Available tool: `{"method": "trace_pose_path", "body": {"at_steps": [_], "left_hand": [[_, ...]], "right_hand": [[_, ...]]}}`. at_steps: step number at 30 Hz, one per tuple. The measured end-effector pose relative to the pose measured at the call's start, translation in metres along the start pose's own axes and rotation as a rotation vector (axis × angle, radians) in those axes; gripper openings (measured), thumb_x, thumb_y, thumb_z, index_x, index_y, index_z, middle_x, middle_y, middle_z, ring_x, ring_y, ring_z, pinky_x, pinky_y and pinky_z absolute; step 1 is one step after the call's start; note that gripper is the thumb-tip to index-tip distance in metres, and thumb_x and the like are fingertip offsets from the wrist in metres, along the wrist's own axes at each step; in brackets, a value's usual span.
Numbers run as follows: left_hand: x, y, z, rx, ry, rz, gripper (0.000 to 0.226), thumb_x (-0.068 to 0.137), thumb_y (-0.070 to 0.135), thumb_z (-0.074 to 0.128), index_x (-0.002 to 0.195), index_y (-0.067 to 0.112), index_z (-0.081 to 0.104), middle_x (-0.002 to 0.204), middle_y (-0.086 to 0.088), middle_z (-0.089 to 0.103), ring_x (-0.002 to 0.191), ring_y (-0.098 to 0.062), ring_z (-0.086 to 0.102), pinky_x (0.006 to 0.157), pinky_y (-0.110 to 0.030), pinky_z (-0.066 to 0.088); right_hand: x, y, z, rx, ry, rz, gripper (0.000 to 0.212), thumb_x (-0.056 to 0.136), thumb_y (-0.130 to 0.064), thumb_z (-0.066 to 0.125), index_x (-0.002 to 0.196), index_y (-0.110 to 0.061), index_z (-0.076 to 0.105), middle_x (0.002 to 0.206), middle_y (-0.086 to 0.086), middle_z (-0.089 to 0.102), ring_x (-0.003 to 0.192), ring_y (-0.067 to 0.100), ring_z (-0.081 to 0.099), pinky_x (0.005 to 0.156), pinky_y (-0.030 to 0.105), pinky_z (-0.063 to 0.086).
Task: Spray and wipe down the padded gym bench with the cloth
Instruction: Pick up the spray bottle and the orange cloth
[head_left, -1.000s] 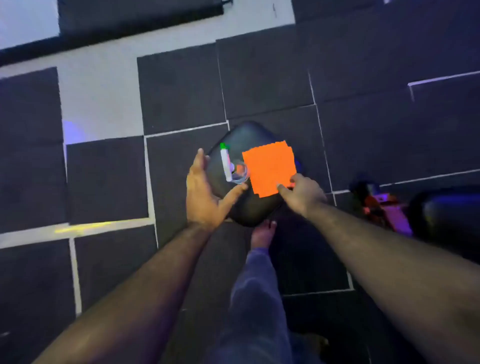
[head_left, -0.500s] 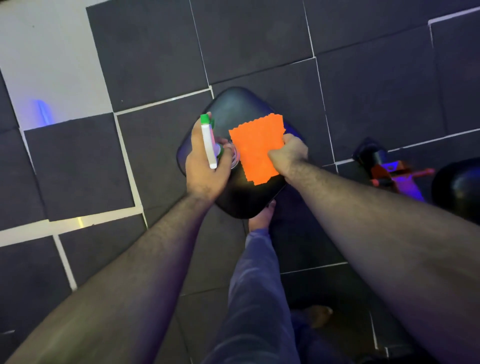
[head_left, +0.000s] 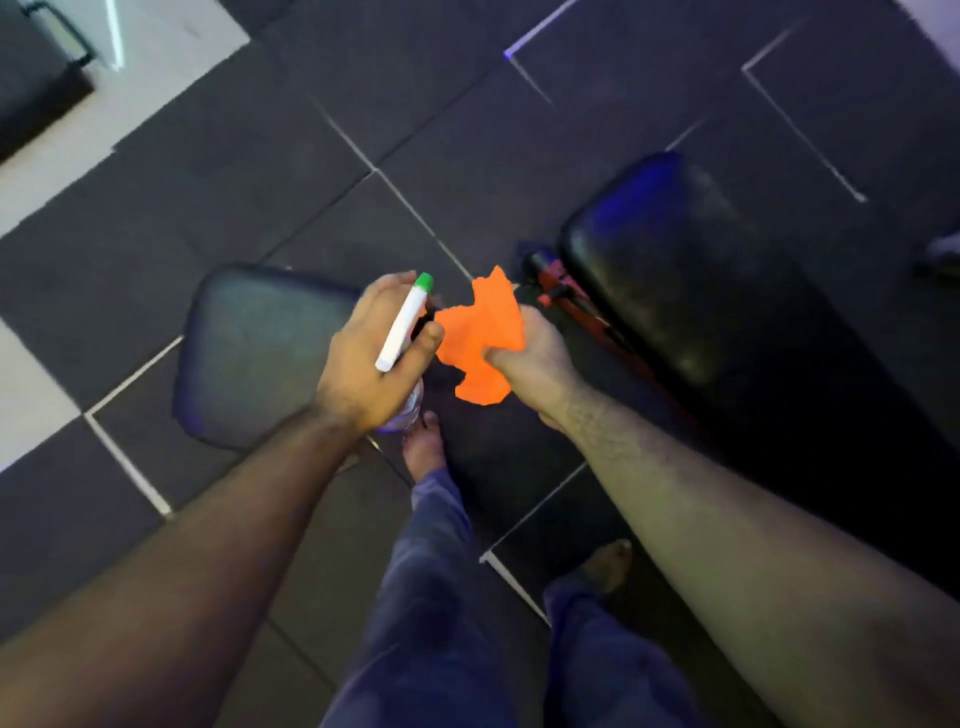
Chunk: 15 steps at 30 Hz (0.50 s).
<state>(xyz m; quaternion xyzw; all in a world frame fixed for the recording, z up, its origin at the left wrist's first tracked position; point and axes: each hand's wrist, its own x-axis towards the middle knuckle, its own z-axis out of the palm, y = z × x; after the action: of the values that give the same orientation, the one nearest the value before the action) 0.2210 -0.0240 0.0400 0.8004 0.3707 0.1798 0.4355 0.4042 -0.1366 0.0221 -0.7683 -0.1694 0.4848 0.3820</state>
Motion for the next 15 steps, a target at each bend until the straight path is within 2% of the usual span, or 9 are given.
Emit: {"method": "trace_pose_path", "body": {"at_steps": [1,3,6,8,9,11,13,14,15], "left_hand": [[0.001,0.023,0.023,-0.02,-0.047,0.021,0.039,0.106,0.052,0.056,0.135,0.026,0.062,0.132,0.02,0.061,0.127,-0.007,0.06,0.102,-0.022,0.047],[0.0,0.067,0.07,-0.039,-0.145,0.033,0.037,0.105,0.056,0.055,0.132,0.032,0.063,0.121,0.022,0.065,0.112,0.0,0.064,0.095,-0.019,0.047],[-0.01,0.132,0.146,-0.054,-0.254,0.113,0.034,0.105,0.064,0.053,0.13,0.04,0.055,0.111,0.028,0.065,0.099,0.008,0.064,0.086,-0.011,0.046],[-0.022,0.173,0.194,-0.069,-0.308,0.14,0.046,0.103,0.072,0.051,0.136,0.04,0.056,0.114,0.028,0.067,0.103,0.001,0.068,0.091,-0.023,0.052],[-0.029,0.19,0.217,-0.076,-0.338,0.139,0.05,0.102,0.075,0.052,0.139,0.041,0.056,0.116,0.03,0.068,0.106,-0.003,0.069,0.092,-0.028,0.053],[-0.043,0.219,0.258,-0.084,-0.39,0.151,0.055,0.099,0.079,0.051,0.14,0.043,0.055,0.117,0.033,0.069,0.106,0.002,0.069,0.093,-0.025,0.053],[-0.055,0.242,0.292,-0.072,-0.448,0.146,0.066,0.096,0.086,0.049,0.141,0.04,0.059,0.114,0.021,0.074,0.106,0.0,0.071,0.093,-0.025,0.054],[-0.059,0.252,0.307,-0.059,-0.474,0.143,0.069,0.094,0.088,0.048,0.14,0.038,0.062,0.113,0.016,0.075,0.105,-0.004,0.072,0.093,-0.027,0.055],[-0.063,0.26,0.32,-0.053,-0.49,0.141,0.07,0.094,0.089,0.047,0.138,0.037,0.064,0.112,0.014,0.076,0.104,-0.007,0.072,0.092,-0.028,0.055]], "right_hand": [[-0.017,0.011,-0.032,0.052,0.04,-0.016,0.04,0.087,0.0,0.071,0.105,-0.034,0.063,0.102,-0.015,0.073,0.091,-0.004,0.07,0.077,0.022,0.057],[-0.054,0.035,-0.092,0.143,0.125,-0.045,0.037,0.091,-0.001,0.074,0.104,-0.035,0.064,0.099,-0.018,0.074,0.088,-0.008,0.069,0.078,0.019,0.056],[-0.107,0.082,-0.177,0.235,0.295,-0.019,0.029,0.098,-0.008,0.073,0.117,-0.028,0.063,0.111,-0.008,0.075,0.102,0.01,0.072,0.092,0.036,0.057],[-0.137,0.116,-0.231,0.255,0.406,0.011,0.032,0.101,-0.01,0.068,0.129,-0.025,0.062,0.12,0.0,0.074,0.112,0.021,0.07,0.098,0.042,0.055],[-0.15,0.135,-0.255,0.263,0.452,0.027,0.034,0.102,-0.01,0.066,0.132,-0.025,0.062,0.121,-0.001,0.073,0.113,0.021,0.07,0.099,0.041,0.055],[-0.171,0.169,-0.299,0.317,0.52,0.061,0.036,0.104,-0.009,0.062,0.135,-0.027,0.06,0.121,-0.005,0.072,0.106,0.01,0.071,0.091,0.033,0.057],[-0.185,0.196,-0.337,0.401,0.549,0.097,0.035,0.106,-0.009,0.06,0.132,-0.032,0.058,0.117,-0.015,0.071,0.095,-0.002,0.071,0.077,0.017,0.056],[-0.189,0.208,-0.353,0.423,0.555,0.107,0.034,0.106,-0.011,0.06,0.13,-0.035,0.057,0.116,-0.019,0.069,0.096,-0.003,0.07,0.077,0.016,0.055],[-0.191,0.218,-0.367,0.438,0.56,0.112,0.034,0.106,-0.012,0.061,0.13,-0.035,0.057,0.117,-0.019,0.068,0.101,-0.002,0.068,0.082,0.021,0.056]]}}
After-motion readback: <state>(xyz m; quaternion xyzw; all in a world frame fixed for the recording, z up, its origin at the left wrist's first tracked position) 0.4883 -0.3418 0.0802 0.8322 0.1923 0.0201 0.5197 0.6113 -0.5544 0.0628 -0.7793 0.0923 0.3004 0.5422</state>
